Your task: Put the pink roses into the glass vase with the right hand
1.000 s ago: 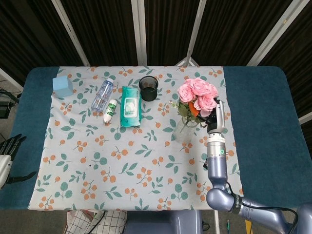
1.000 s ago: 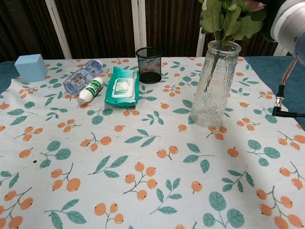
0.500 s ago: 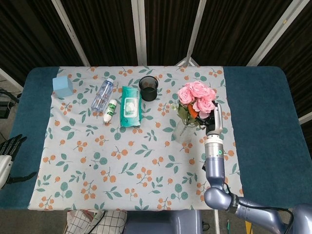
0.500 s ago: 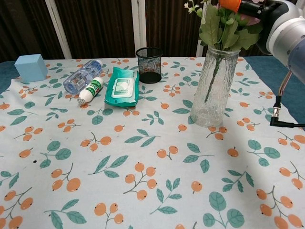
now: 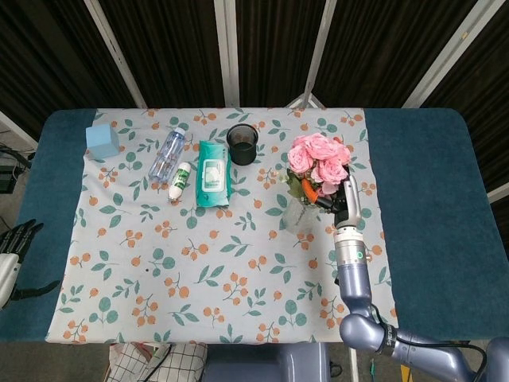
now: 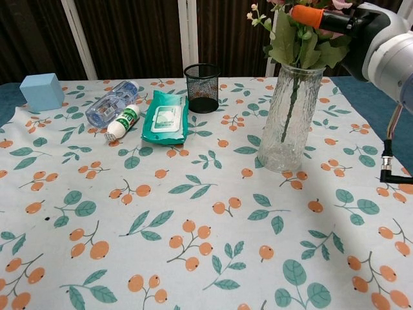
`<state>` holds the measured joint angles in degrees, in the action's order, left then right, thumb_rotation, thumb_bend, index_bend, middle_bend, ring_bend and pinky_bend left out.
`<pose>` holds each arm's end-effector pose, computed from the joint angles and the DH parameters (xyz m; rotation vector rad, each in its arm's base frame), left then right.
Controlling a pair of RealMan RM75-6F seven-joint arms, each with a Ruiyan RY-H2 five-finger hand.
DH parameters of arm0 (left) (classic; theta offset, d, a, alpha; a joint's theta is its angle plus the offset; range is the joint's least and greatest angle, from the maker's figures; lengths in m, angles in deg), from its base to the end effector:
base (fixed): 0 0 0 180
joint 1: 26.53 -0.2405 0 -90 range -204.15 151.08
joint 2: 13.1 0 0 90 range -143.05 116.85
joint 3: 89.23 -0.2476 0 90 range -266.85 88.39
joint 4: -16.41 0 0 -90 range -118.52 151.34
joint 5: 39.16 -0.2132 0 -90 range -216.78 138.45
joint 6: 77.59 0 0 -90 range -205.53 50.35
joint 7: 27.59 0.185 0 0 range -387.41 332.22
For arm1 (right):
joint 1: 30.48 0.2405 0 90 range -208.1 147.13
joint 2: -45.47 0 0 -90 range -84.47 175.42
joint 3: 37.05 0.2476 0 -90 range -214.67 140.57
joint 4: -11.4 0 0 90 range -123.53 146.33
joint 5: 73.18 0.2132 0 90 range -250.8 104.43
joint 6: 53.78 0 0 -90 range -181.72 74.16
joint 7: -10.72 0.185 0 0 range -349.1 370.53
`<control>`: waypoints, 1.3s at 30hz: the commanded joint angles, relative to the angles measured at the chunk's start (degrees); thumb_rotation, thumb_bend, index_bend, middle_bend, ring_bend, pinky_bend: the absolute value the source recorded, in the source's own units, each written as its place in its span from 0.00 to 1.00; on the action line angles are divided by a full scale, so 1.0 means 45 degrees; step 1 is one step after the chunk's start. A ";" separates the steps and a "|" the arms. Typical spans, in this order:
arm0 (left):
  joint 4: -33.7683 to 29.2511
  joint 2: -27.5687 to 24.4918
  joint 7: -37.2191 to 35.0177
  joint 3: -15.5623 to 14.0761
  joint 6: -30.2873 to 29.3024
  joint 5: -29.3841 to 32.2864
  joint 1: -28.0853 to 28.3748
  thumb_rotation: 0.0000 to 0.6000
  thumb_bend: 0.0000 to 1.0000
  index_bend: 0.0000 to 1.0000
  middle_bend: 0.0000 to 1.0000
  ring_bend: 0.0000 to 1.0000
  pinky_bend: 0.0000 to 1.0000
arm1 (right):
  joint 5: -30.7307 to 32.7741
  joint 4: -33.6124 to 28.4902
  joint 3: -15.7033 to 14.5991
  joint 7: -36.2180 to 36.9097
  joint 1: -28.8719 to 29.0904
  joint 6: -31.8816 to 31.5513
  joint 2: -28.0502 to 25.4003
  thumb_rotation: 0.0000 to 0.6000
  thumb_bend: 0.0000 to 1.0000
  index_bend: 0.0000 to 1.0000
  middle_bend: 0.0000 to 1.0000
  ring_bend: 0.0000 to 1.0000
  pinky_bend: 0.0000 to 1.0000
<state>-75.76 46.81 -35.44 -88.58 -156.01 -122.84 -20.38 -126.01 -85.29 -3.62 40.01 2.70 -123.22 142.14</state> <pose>-0.3264 0.2192 0.1546 -1.4032 -1.0667 -0.8471 -0.0993 -0.3924 0.0398 0.5544 -1.9169 1.9386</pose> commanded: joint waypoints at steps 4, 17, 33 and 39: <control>-0.0007 -0.0002 0.0004 0.0001 -0.0026 -0.0007 -0.0006 1.00 0.00 0.00 0.00 0.00 0.00 | -0.0265 -0.0436 -0.0191 -0.0024 -0.0213 0.0235 -0.0350 1.00 0.29 0.00 0.00 0.00 0.03; 0.0025 0.0019 0.0019 0.0013 -0.0237 -0.0073 -0.0079 1.00 0.00 0.00 0.00 0.00 0.00 | -0.1607 -0.2027 -0.1720 -0.1002 -0.1632 -0.0214 -0.2043 1.00 0.29 0.00 0.00 0.00 0.00; 0.0229 0.0265 0.0543 0.0065 -0.0908 -0.0264 -0.0306 1.00 0.00 0.00 0.00 0.00 0.00 | -0.5504 -0.1238 -0.6024 -0.3260 -0.5163 -0.1339 -0.7406 1.00 0.28 0.00 0.00 0.00 0.00; 0.0452 0.0493 0.1043 0.0194 -0.1159 -0.0070 -0.0408 1.00 0.00 0.00 0.00 0.00 0.00 | -0.7294 0.1033 -0.6793 -0.6976 -0.6065 -0.3572 -0.7288 1.00 0.28 0.00 0.00 0.00 0.00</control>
<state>-73.91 48.83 -31.00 -87.85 -161.03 -123.37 -22.09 -153.52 -86.99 -31.21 18.04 -21.28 -132.94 109.57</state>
